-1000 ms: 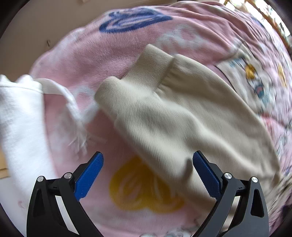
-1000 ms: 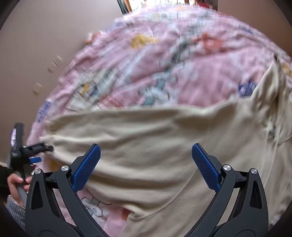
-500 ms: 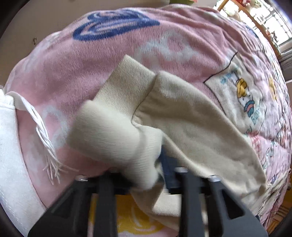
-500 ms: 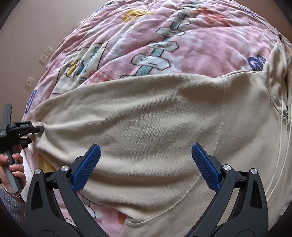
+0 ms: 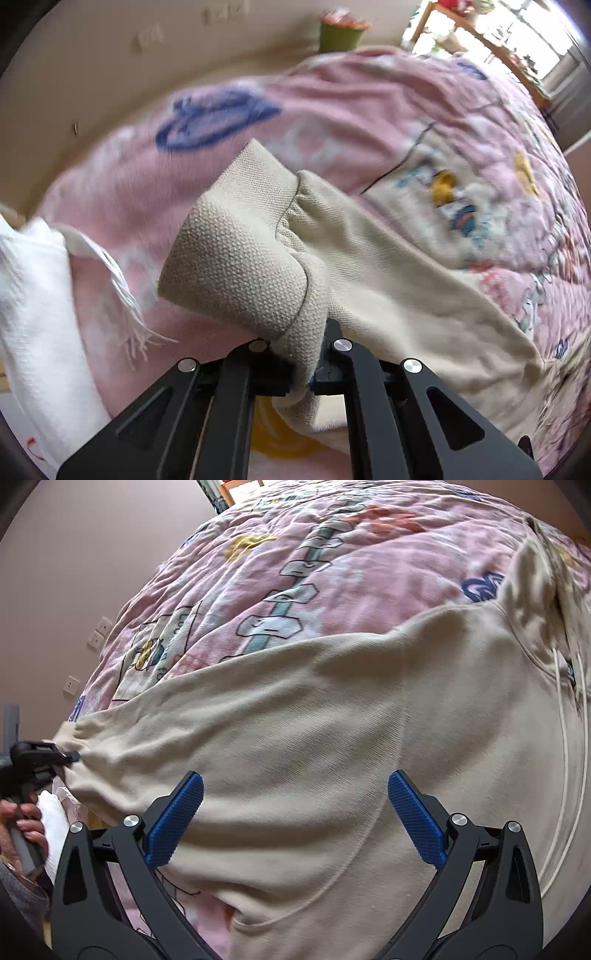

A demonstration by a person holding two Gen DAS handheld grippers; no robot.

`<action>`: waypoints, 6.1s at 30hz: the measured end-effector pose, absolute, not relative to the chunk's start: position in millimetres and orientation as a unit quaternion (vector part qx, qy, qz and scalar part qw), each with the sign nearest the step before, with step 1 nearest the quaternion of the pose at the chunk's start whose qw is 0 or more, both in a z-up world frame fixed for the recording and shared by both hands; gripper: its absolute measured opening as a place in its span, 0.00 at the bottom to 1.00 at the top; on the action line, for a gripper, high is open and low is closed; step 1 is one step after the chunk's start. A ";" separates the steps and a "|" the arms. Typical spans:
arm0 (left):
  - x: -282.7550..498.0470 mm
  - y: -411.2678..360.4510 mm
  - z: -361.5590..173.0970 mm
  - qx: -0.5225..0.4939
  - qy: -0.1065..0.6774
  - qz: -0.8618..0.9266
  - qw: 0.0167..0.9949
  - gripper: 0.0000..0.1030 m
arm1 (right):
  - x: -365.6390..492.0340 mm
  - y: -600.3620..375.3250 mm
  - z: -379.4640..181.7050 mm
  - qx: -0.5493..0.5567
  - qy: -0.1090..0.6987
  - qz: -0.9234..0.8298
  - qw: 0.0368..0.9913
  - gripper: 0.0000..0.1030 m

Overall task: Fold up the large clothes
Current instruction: 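Grasp the beige hoodie sleeve cuff with the left gripper and lift it, then fold the held sleeve across the hoodie body with the left gripper, release, then grasp the other sleeve cuff with the right gripper and lift it, then fold the held sleeve across the hoodie body with the right gripper, release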

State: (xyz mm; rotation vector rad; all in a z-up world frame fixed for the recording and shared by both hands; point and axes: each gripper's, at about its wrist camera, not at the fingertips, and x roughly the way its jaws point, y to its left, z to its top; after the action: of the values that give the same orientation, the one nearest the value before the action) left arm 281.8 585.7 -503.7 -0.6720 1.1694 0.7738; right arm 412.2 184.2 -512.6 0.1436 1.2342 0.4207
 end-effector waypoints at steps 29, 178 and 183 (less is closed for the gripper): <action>425.8 -90.4 -452.9 -0.022 0.485 -0.005 0.874 0.05 | 345.1 -286.8 -510.5 0.093 0.571 -0.097 0.810 0.94; 329.9 272.9 -541.2 -0.118 0.684 0.214 0.688 0.86 | 353.2 32.5 -451.9 0.153 0.468 0.094 0.865 0.16; 318.2 297.4 -538.8 -0.110 0.673 0.240 0.691 0.86 | 337.6 57.3 -460.0 0.136 0.486 0.112 0.856 0.16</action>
State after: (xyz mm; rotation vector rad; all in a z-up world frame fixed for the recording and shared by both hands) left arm 318.2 297.4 -538.8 -0.2455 1.5055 0.5371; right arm 337.6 57.3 -460.0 0.2854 1.0213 0.2358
